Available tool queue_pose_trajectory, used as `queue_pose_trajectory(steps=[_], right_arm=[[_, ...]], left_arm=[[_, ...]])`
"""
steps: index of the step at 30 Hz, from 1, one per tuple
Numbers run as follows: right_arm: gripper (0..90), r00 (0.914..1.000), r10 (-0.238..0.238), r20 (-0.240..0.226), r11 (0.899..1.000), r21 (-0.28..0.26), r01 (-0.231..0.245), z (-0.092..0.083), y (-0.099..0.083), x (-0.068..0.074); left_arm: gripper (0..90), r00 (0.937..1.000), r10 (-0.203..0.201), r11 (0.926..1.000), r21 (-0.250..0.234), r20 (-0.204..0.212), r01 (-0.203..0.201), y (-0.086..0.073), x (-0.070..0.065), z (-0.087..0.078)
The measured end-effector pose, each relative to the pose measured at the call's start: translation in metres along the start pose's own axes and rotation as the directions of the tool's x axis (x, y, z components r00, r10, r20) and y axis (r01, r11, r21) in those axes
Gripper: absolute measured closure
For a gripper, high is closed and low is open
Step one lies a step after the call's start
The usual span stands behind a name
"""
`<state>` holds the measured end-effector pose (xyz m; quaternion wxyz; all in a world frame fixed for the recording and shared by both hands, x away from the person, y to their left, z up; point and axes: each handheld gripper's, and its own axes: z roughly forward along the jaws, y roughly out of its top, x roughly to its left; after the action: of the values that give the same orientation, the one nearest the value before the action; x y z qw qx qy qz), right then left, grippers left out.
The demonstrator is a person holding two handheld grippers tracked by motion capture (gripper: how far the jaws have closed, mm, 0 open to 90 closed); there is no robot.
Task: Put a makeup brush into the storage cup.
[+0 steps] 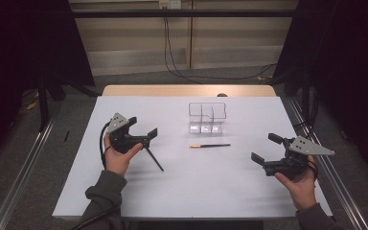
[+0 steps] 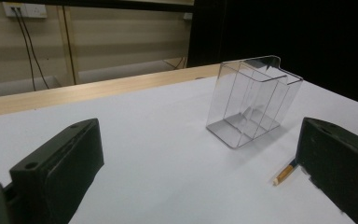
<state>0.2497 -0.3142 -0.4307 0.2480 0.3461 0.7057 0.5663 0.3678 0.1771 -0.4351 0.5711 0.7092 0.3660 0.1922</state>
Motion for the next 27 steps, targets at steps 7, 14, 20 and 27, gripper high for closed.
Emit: queue_pose_trajectory(steps=[7,14,20,27], right_arm=[[0.6,0.9999,-0.002,0.010,1.000,-0.005,0.002,0.001,0.000,0.001],[0.6,0.9999,-0.007,0.015,1.000,-0.004,0.007,0.002,-0.001,0.001],[0.6,0.9999,0.001,0.012,1.000,0.000,-0.001,0.002,-0.001,0.001],[0.5,0.9999,-0.015,-0.005,1.000,0.008,0.015,0.002,-0.001,0.001]], left_arm=[[0.6,1.0000,-0.003,0.9991,0.043,-0.009,0.003,0.003,0.001,0.002],[0.6,0.9995,0.005,0.9925,0.122,-0.030,-0.001,0.006,0.001,0.007],[0.6,0.9995,-0.011,0.9785,0.205,-0.031,0.017,0.009,0.004,0.011],[0.2,0.9988,-0.023,0.9651,0.260,-0.044,0.034,0.011,0.006,0.012]])
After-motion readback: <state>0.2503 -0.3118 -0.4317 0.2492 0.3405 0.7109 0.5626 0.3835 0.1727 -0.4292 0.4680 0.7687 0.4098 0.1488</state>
